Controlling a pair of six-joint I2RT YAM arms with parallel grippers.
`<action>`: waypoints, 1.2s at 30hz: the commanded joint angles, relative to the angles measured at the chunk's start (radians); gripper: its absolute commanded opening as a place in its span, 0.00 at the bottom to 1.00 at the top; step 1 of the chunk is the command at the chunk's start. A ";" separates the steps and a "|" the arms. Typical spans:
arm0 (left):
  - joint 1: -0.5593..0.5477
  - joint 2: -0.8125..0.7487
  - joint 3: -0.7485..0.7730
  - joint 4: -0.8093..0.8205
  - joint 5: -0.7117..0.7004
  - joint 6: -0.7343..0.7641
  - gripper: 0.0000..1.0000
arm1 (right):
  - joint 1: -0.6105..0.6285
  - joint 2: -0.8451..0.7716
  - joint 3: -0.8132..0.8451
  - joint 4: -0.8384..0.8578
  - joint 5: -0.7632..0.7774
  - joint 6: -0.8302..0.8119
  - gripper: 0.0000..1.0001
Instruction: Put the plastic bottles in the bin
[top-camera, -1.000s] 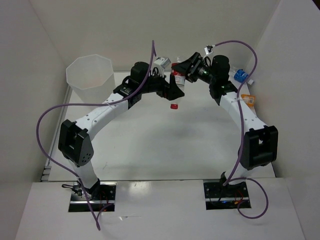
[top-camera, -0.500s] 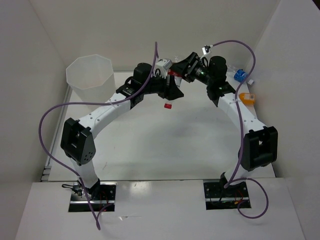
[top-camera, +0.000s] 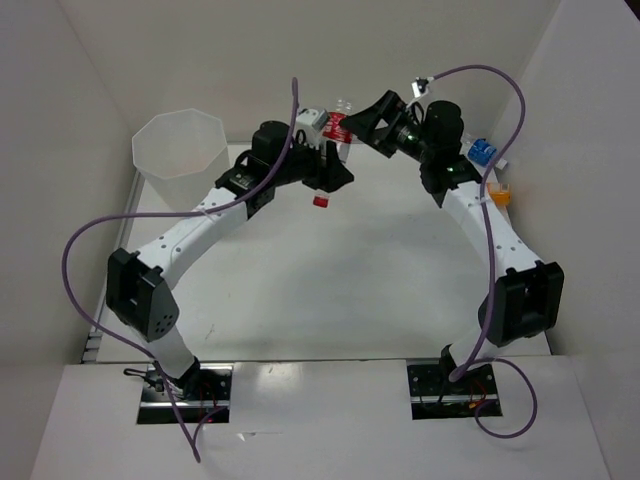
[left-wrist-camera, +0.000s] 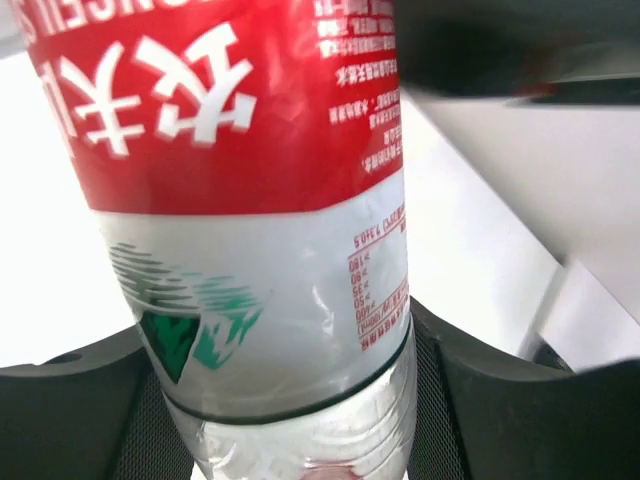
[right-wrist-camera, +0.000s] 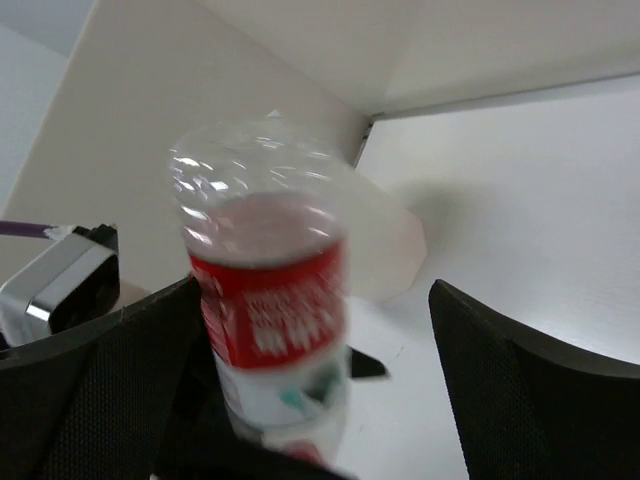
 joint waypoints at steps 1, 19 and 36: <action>0.073 -0.115 0.022 -0.047 -0.194 0.016 0.53 | -0.110 -0.112 0.054 -0.049 0.052 -0.071 1.00; 0.542 -0.036 0.169 -0.067 -0.901 0.117 0.71 | -0.419 -0.114 -0.110 -0.272 0.380 -0.232 1.00; 0.515 -0.008 0.362 -0.191 -0.566 0.117 1.00 | -0.574 0.181 0.014 -0.471 0.742 -0.076 1.00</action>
